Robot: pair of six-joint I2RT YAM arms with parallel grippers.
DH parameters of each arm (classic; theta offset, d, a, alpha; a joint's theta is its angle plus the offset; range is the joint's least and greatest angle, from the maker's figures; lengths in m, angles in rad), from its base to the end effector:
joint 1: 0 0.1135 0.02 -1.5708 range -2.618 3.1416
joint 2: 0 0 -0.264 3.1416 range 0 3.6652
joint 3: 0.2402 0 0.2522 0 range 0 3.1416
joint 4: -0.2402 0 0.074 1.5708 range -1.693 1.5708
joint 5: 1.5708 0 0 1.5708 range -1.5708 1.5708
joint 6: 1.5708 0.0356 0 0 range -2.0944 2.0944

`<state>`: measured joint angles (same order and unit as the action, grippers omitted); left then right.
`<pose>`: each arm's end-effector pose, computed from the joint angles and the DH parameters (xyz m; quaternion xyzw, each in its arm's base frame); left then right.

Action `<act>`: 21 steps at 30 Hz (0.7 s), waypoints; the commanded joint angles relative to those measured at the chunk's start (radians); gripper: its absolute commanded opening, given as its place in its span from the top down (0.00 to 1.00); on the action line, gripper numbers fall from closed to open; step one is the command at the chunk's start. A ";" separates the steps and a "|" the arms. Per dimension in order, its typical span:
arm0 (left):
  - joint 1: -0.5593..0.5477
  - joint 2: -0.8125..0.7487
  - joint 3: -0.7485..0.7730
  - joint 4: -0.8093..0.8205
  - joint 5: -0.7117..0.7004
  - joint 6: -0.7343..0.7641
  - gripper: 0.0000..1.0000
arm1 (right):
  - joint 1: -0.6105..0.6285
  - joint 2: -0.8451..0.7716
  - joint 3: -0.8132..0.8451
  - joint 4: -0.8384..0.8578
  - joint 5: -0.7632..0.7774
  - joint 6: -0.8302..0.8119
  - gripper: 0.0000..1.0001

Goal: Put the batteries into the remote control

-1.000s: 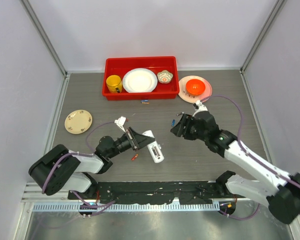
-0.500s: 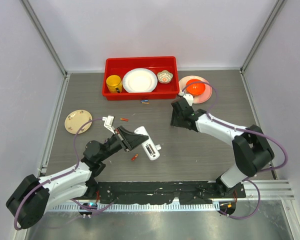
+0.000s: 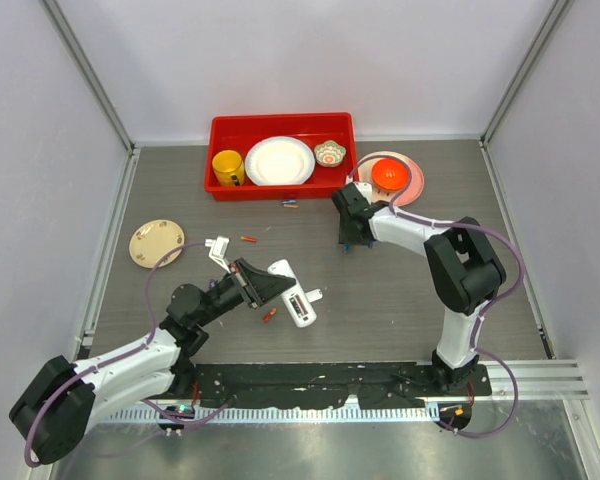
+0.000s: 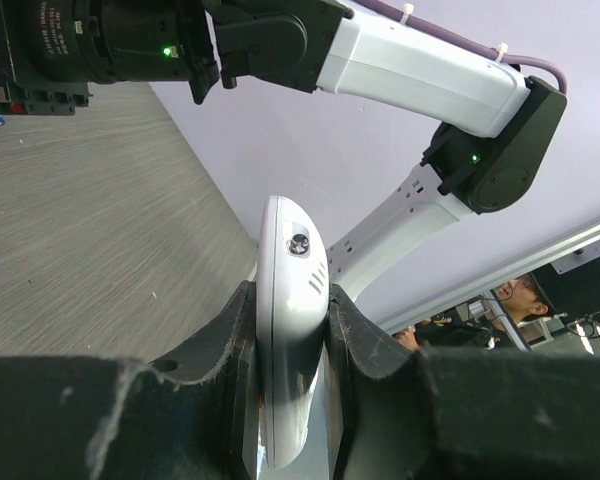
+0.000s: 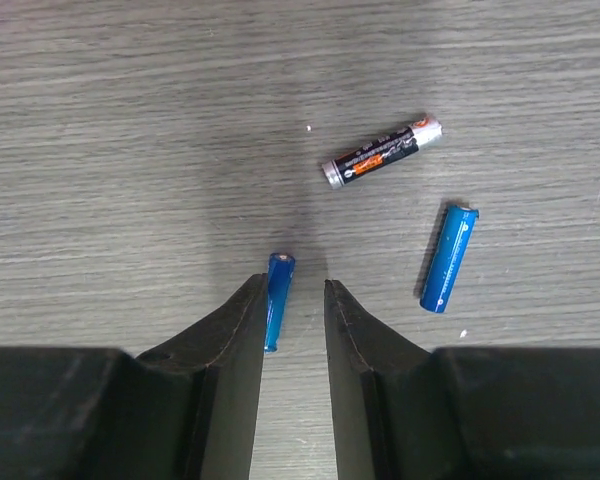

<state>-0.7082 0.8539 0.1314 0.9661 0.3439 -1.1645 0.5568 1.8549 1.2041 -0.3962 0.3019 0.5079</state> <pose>0.1246 -0.1225 0.2215 -0.0060 0.6216 -0.6876 0.3752 0.3276 0.1914 0.1727 0.0156 0.9556 0.0048 0.2943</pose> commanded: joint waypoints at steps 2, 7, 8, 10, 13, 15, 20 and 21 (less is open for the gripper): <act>0.003 -0.006 0.001 0.036 0.015 0.025 1.00 | -0.009 0.026 0.074 -0.018 0.003 -0.028 0.66; 0.003 -0.004 0.001 0.037 0.018 0.026 1.00 | -0.014 0.055 0.084 -0.020 -0.009 -0.028 0.66; 0.003 -0.003 0.001 0.037 0.018 0.026 1.00 | -0.012 0.055 0.084 -0.020 -0.010 -0.029 0.67; 0.003 -0.003 0.001 0.037 0.017 0.026 1.00 | -0.014 0.059 0.084 -0.021 -0.015 -0.028 0.68; 0.003 0.002 0.001 0.037 0.015 0.026 1.00 | -0.014 0.059 0.083 -0.020 -0.018 -0.029 0.69; 0.003 0.007 0.002 0.042 0.017 0.026 1.00 | -0.014 0.063 0.083 -0.020 -0.015 -0.031 0.69; 0.004 0.020 0.002 0.056 0.020 0.022 1.00 | -0.015 0.075 0.084 -0.020 -0.020 -0.034 0.71; 0.003 0.022 0.001 0.057 0.020 0.020 1.00 | -0.015 0.076 0.084 -0.020 -0.020 -0.034 0.73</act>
<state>-0.7082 0.8715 0.1314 0.9672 0.3515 -1.1545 0.5461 1.9198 1.2549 -0.4194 0.2817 0.4881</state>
